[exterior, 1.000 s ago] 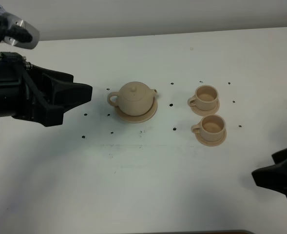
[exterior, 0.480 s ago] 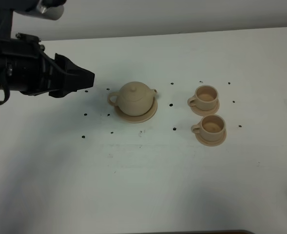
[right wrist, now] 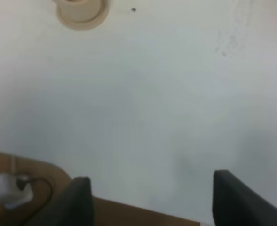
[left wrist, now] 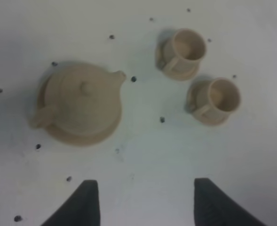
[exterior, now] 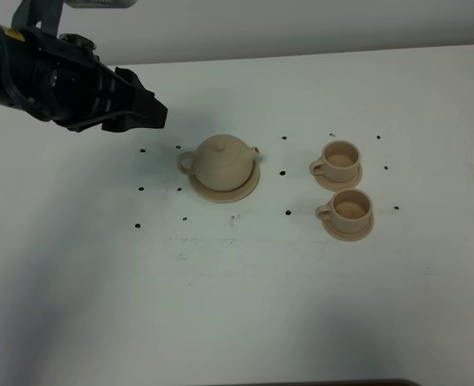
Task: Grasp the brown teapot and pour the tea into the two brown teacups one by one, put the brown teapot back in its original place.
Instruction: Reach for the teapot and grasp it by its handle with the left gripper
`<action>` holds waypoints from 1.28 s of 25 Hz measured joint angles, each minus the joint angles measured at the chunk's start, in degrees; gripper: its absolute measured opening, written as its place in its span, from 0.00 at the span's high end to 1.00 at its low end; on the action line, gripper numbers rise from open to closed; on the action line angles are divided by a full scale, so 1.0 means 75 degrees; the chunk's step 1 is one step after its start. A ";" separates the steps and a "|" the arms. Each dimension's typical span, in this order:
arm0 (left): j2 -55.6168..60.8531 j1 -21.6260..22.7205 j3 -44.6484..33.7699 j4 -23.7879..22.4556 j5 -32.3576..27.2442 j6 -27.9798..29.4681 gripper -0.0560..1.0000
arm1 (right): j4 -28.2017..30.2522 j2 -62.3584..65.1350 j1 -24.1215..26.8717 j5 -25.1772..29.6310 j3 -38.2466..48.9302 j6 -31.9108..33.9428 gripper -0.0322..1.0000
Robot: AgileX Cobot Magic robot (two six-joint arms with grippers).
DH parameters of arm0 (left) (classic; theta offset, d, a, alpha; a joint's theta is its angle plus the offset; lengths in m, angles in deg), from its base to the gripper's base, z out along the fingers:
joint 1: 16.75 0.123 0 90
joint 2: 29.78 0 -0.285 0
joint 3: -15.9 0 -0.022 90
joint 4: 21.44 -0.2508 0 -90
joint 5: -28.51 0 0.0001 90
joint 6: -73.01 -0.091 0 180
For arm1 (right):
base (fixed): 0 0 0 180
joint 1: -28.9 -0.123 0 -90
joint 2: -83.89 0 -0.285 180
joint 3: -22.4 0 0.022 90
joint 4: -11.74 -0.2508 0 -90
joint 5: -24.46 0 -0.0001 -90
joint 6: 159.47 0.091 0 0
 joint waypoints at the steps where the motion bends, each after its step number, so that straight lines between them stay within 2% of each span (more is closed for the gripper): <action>1: -0.0043 0.0000 0.0030 -0.0076 0.0000 0.0057 0.50 | 0.0017 0.0126 0.0000 -0.0022 0.0059 0.0017 0.46; 9: -0.0101 0.0000 0.0063 -0.0182 0.0250 0.0170 0.50 | 0.0143 0.0479 0.0000 -0.0918 0.0248 0.0042 0.46; 16: -0.0177 0.0000 0.0133 -0.0499 0.0497 0.0485 0.50 | 0.0335 0.0479 0.0000 -0.0990 0.0425 0.0101 0.46; 23: -0.1144 0.0000 0.1146 -0.1075 -0.0436 0.0937 0.50 | 0.0342 0.0479 0.0000 -0.0998 0.0425 0.0109 0.46; 26: -0.1663 0.0000 0.1676 -0.1138 -0.0798 0.0980 0.50 | 0.0342 0.0479 0.0105 -0.1005 0.0425 0.0118 0.46; 32: -0.2624 -0.0056 0.2636 -0.1250 -0.1291 0.0996 0.50 | 0.0342 0.0769 0.0904 -0.1005 0.0425 0.0124 0.46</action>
